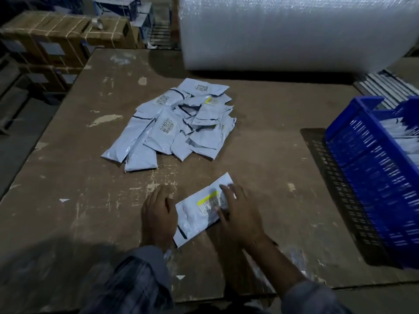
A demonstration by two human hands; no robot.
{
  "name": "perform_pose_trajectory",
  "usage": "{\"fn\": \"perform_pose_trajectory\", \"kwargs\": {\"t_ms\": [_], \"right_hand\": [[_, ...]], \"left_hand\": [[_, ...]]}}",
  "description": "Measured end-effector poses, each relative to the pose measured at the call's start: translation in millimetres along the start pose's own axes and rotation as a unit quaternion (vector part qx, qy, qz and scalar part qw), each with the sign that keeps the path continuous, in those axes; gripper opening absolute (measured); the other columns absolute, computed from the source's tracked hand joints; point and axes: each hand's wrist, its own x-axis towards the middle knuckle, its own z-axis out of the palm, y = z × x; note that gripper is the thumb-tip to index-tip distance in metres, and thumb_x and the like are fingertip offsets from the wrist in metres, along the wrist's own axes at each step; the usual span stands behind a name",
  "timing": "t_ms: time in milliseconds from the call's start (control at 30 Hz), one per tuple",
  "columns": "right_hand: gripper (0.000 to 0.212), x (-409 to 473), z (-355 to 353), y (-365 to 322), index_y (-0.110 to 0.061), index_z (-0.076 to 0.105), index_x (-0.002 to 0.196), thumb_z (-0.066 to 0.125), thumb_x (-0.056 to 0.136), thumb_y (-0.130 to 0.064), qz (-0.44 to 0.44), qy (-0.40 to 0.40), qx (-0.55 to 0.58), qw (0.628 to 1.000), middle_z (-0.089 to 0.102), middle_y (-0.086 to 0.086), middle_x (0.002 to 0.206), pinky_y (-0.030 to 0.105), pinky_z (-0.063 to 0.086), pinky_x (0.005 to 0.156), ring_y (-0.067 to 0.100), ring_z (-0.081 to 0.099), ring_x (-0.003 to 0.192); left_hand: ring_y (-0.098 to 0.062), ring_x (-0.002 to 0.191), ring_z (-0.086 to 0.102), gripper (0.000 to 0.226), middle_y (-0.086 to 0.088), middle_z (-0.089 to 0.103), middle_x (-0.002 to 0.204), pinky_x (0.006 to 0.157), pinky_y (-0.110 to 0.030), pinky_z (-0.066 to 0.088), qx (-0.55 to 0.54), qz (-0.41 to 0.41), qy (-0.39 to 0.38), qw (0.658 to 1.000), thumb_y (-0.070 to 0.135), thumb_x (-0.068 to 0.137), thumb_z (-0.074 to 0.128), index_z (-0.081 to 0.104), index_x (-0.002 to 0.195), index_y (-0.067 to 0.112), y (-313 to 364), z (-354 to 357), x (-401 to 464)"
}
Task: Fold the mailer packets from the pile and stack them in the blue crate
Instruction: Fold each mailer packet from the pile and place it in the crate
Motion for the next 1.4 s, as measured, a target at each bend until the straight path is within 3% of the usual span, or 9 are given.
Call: {"fn": "perform_pose_trajectory", "kwargs": {"t_ms": [67,100,233,367,500,567,1033,1233,1400], "right_hand": [[0.074,14,14,12,-0.035,0.022,0.164,0.053,0.099,-0.052,-0.057,-0.069,-0.078,0.993,0.017,0.011,0.172,0.039,0.031,0.117,0.037,0.02,0.157],[0.074,15,19,16,-0.037,0.02,0.164,0.049,0.1,-0.057,-0.071,-0.084,-0.109,0.988,0.014,0.011,0.173,0.044,0.028,0.121,0.04,0.021,0.156],[0.073,-3,25,18,-0.034,0.037,0.16,0.042,0.096,-0.069,-0.008,-0.064,-0.113,0.991,0.033,0.011,0.166,0.057,0.022,0.123,0.043,0.034,0.147],[0.072,-30,24,11,-0.03,0.049,0.153,0.04,0.095,-0.072,0.063,-0.027,-0.112,0.991,0.042,0.013,0.16,0.054,0.015,0.124,0.042,0.033,0.148],[0.065,-23,23,12,-0.024,0.038,0.16,0.035,0.103,-0.056,0.059,-0.006,-0.067,0.996,0.023,0.014,0.17,0.048,0.015,0.125,0.036,0.015,0.157],[0.062,-17,31,17,-0.023,0.029,0.163,0.032,0.106,-0.047,0.015,-0.02,-0.072,0.997,0.012,0.013,0.173,0.052,0.011,0.128,0.035,0.008,0.16],[0.052,-7,53,27,-0.025,0.05,0.153,0.037,0.104,-0.036,-0.007,0.023,-0.113,0.993,0.026,0.012,0.17,0.057,0.023,0.124,0.034,0.02,0.158],[0.057,-3,54,28,-0.026,0.042,0.158,0.033,0.103,-0.038,-0.012,0.012,-0.132,0.991,0.023,0.013,0.17,0.058,0.025,0.122,0.036,0.019,0.158],[0.059,5,55,30,-0.028,0.033,0.162,0.033,0.104,-0.038,-0.012,0.001,-0.137,0.991,0.018,0.013,0.172,0.054,0.024,0.124,0.034,0.018,0.158]], "left_hand": [[-0.037,0.124,0.062,0.041,-0.01,0.065,0.136,0.101,-0.053,0.051,0.017,0.002,-0.008,1.0,0.03,0.106,0.039,0.064,0.132,0.011,14,2,-11],[-0.036,0.129,0.059,0.041,-0.01,0.063,0.142,0.105,-0.053,0.05,0.035,0.004,-0.01,0.999,0.03,0.105,0.041,0.063,0.135,0.012,20,4,-17],[-0.029,0.156,0.034,0.063,-0.008,0.037,0.169,0.126,-0.051,0.03,0.085,0.007,-0.055,0.995,0.045,0.107,0.028,0.047,0.158,0.012,37,13,-35],[-0.035,0.159,0.026,0.068,-0.016,0.033,0.17,0.128,-0.058,0.022,0.156,0.06,-0.108,0.98,0.044,0.11,0.013,0.039,0.162,0.008,43,20,-29],[-0.029,0.163,0.016,0.075,-0.012,0.02,0.175,0.13,-0.053,0.021,0.138,0.143,-0.143,0.97,0.052,0.112,0.0,0.029,0.166,0.008,48,28,-22],[-0.028,0.163,0.013,0.073,-0.012,0.016,0.176,0.129,-0.049,0.021,0.134,0.177,-0.156,0.963,0.051,0.113,0.002,0.026,0.166,0.007,49,34,-20],[-0.039,0.161,0.017,0.066,-0.021,0.015,0.174,0.129,-0.052,0.02,0.265,0.232,-0.142,0.925,0.035,0.112,0.032,0.019,0.166,-0.001,51,46,-14],[-0.04,0.162,0.011,0.07,-0.018,0.009,0.176,0.128,-0.056,0.018,0.264,0.239,-0.158,0.921,0.038,0.108,0.02,0.01,0.168,0.003,53,50,-16],[-0.036,0.163,0.007,0.072,-0.013,0.006,0.177,0.127,-0.058,0.016,0.262,0.222,-0.153,0.927,0.042,0.11,0.033,0.01,0.169,0.008,53,55,-14]]}}
